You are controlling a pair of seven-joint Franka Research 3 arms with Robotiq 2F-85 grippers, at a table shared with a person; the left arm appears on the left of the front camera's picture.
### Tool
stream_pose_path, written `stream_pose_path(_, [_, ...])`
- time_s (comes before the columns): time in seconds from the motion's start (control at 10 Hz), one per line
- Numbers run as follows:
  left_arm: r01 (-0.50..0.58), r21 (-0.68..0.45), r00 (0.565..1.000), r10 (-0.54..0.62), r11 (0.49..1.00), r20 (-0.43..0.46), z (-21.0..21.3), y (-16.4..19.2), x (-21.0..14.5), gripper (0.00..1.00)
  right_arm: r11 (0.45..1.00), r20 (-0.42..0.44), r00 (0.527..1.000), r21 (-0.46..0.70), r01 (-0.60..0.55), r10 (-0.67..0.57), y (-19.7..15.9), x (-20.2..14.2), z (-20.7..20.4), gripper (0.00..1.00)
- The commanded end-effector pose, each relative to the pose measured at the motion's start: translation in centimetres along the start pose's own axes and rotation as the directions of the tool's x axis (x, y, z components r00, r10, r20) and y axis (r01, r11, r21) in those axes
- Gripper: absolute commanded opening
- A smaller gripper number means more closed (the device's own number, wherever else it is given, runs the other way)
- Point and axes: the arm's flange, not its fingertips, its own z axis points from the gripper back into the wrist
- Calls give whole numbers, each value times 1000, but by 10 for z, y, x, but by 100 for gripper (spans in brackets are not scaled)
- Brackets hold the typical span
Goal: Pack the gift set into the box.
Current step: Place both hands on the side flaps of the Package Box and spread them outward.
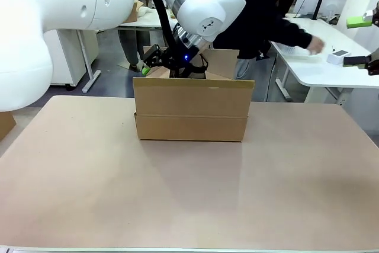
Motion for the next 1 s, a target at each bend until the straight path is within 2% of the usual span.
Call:
stream_pose_path(0.0, [21,-9,1000,-21,1000,21,-10,20,8,100,1000,8,1000,24,4,-4,4,2,-2,100])
stream_pose_path(0.5, [-22,-108,998,16,994,-53,-21,74,32,100,1000,8,1000,24,4,-4,4,2,-2,100])
stream_pose_path(0.9, [5,-318,987,-57,948,-153,-47,108,42,100,1000,8,1000,24,4,-4,4,2,-2,100])
